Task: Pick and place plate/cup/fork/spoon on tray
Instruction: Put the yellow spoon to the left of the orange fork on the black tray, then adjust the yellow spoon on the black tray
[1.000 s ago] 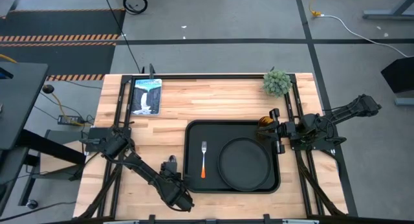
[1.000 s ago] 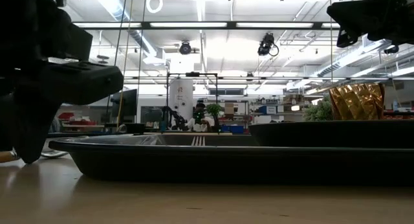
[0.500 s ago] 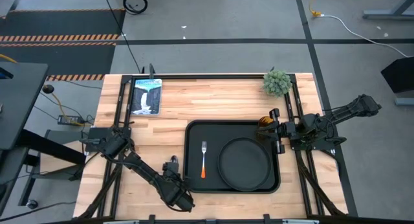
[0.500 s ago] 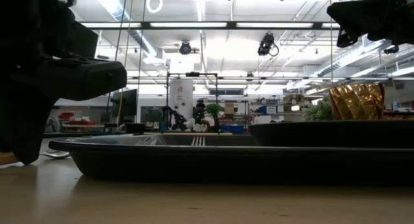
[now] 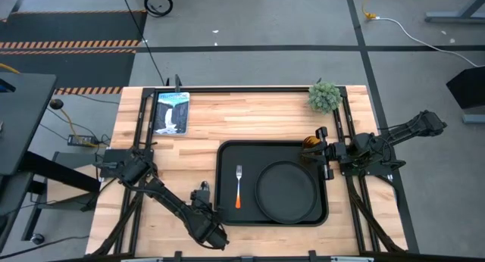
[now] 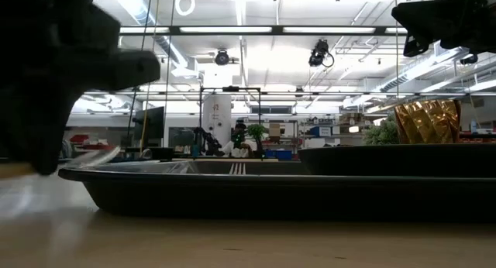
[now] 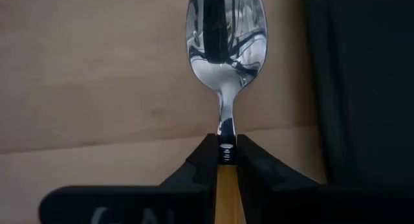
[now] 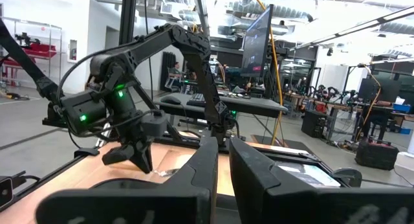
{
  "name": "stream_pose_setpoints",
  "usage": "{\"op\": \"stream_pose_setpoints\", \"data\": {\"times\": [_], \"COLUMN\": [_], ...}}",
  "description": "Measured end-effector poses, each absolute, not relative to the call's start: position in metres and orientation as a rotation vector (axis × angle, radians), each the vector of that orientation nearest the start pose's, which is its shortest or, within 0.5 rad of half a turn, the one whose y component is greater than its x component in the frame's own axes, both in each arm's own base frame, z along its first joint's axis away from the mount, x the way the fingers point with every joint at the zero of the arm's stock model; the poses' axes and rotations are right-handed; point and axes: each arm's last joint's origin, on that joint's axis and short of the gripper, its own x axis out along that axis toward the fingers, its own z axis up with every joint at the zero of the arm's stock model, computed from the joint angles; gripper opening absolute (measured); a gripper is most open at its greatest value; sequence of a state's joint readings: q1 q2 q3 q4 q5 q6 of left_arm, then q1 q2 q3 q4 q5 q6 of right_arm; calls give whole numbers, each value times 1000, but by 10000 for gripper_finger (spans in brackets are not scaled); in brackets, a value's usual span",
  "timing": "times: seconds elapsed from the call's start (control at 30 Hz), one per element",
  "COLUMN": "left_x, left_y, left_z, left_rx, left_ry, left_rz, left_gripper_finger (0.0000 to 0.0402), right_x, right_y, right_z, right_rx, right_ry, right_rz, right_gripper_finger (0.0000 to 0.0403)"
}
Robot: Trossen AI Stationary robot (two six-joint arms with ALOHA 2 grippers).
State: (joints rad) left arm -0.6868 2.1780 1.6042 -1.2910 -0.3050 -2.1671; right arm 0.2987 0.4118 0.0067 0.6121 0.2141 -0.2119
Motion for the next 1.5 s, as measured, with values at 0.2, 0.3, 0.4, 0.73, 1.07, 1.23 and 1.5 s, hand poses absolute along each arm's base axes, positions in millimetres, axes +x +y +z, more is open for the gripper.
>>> {"op": "stream_pose_setpoints", "data": {"times": [0.2,0.3,0.4,0.73,1.07,1.23,1.5], "left_x": [303,310,320,363,382,391,405], "left_y": [-235,-232,-223,-175,-159,-163,-155], "left_z": [172,183,189,188,184,179,150], "left_rx": [-737,-733,-720,-714,-763,-799,-838], "left_ry": [922,835,771,754,863,817,860], "left_rz": [1361,1338,1326,1280,1188,1124,1148], "left_gripper_finger": [41,41,41,40,26,46,96], "right_x": [117,117,117,117,117,117,117], "right_y": [30,30,30,30,30,30,30], "right_z": [187,187,187,187,187,187,188], "right_rx": [-159,-159,-159,-159,-159,-159,-158], "right_ry": [-208,-208,-208,-208,-208,-208,-209], "right_rz": [62,63,63,63,63,63,62], "right_gripper_finger": [45,45,45,45,45,45,45]}}
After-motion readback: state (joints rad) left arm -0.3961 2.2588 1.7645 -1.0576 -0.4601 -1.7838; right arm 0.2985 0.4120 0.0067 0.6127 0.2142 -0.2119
